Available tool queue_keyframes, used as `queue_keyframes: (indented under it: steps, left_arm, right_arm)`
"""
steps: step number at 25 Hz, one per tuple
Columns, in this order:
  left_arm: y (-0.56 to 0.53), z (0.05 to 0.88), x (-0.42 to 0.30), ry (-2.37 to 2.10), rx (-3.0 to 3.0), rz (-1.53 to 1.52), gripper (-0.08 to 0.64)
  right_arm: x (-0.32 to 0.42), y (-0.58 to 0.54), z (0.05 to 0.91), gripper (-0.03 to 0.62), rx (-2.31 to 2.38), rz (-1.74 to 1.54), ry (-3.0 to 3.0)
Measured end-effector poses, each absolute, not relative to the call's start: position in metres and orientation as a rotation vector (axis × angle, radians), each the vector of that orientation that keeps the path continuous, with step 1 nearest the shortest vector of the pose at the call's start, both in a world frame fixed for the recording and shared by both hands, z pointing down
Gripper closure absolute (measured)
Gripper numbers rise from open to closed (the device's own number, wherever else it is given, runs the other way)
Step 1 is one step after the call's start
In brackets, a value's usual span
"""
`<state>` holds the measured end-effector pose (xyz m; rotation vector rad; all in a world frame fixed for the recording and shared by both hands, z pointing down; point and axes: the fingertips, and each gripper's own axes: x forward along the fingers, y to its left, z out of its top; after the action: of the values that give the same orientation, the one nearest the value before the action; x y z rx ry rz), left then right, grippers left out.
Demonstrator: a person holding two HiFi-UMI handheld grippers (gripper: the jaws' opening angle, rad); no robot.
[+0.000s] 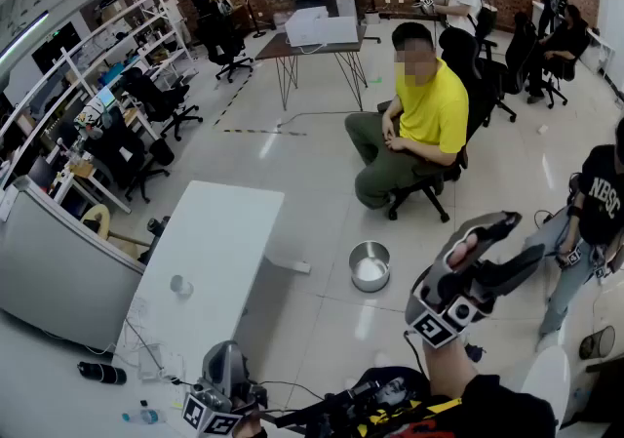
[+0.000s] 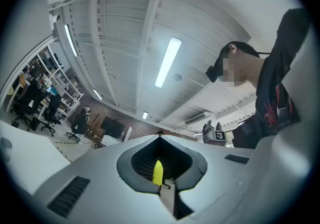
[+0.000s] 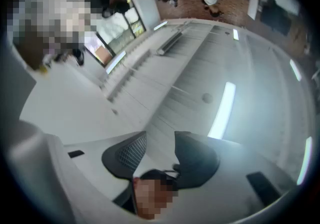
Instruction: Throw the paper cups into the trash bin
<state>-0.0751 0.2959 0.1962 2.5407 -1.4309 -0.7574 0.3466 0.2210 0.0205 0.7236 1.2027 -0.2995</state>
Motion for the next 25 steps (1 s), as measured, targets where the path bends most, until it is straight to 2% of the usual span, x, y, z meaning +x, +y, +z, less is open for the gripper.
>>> queue_keyframes:
  steps: [5,8,9,12,15,17,20,22,25]
  left_arm:
    - [0.3,0.175,-0.078,-1.338,2.578,-0.838,0.557]
    - [0.309,0.174,-0.077,-1.312,2.59,-0.866,0.557]
    - [0.311,0.174,-0.078,-1.324,2.594,-0.867,0.557]
    - [0.317,0.174,-0.09,-1.453,2.632,-0.819,0.557]
    - [0.321,0.179,-0.106,-1.605,2.646,-0.703,0.557]
    - [0.321,0.185,-0.114,-1.665,2.628,-0.629,0.557]
    - [0.318,0.207,-0.122,-1.718,2.573,-0.467,0.557]
    - [0.315,0.221,-0.123,-1.766,2.545,-0.345,0.557]
    - [0.311,0.236,-0.116,-1.781,2.525,-0.264,0.557]
  right_arm:
    - [0.366,0.285,-0.019,0.411,1.113,-0.022,1.013]
    - [0.378,0.34,-0.038,0.58,1.217,0.159,1.029]
    - [0.378,0.361,-0.043,0.584,1.201,0.242,1.086]
    - [0.349,0.404,-0.06,0.584,0.938,0.472,1.434]
    - [0.278,0.367,-0.06,0.584,0.367,0.571,1.948]
    - [0.219,0.3,-0.024,0.584,-0.103,0.586,2.325]
    - [0.148,0.214,0.091,0.584,-0.684,0.561,2.833]
    - [0.12,0.195,0.173,0.585,-0.861,0.392,3.074]
    - [0.095,0.204,0.241,0.586,-0.822,0.092,3.174]
